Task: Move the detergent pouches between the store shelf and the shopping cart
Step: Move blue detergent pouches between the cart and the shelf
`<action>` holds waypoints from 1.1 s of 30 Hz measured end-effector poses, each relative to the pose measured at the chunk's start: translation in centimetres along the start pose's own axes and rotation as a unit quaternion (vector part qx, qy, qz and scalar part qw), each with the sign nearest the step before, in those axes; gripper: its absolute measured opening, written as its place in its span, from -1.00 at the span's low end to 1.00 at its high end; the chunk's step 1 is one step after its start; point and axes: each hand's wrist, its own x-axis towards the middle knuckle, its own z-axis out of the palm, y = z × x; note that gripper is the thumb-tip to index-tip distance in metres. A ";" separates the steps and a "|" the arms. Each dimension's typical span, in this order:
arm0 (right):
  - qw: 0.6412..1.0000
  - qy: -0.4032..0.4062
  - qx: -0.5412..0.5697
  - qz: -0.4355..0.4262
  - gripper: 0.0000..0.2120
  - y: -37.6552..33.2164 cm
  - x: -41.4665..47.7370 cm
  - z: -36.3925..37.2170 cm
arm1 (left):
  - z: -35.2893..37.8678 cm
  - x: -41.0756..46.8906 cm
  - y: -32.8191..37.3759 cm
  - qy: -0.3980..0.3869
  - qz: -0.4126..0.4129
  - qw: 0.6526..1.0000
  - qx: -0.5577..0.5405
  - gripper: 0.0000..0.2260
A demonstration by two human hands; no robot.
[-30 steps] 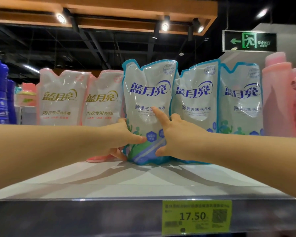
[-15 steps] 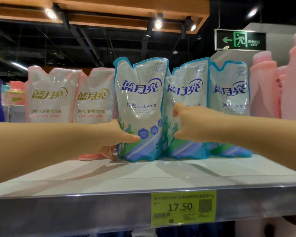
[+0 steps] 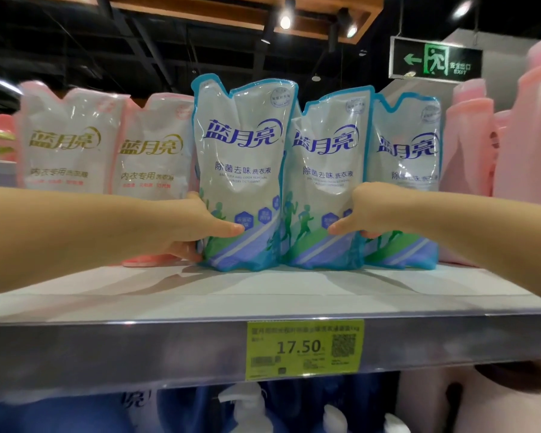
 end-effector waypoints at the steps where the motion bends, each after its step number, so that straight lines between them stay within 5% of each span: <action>1: 1.000 -0.004 0.014 0.005 -0.60 0.1 0.1 0.0 | 0.0 0.0 0.0 -0.001 -0.001 1.000 -0.005 -0.19; 5: 0.984 -0.010 0.173 0.033 -0.78 0.5 0.3 0.1 | 0.0 -0.2 0.0 0.003 -0.005 1.000 -0.030 -0.24; 10: 0.956 -0.026 0.285 0.070 -0.52 -0.3 -0.5 0.3 | -0.4 0.2 -0.2 0.017 -0.009 1.000 0.000 -0.22; 17: 0.971 -0.015 0.223 0.082 -0.28 -2.7 -0.4 0.2 | -0.4 0.2 -0.4 0.033 -0.015 0.999 0.018 -0.20; 22: 0.986 -0.001 0.159 0.054 -0.48 -3.0 -0.5 -0.3 | -0.6 0.0 -0.4 0.027 -0.012 0.999 0.017 -0.27; 29: 0.992 -0.009 0.109 0.060 -0.50 -2.6 -0.1 -0.6 | -0.8 -0.8 0.0 0.033 -0.020 0.998 0.046 -0.30; 33: 0.999 0.012 0.014 0.049 -0.58 -1.4 -0.5 -3.7 | -2.1 -1.9 2.4 0.156 0.089 0.981 0.068 -0.17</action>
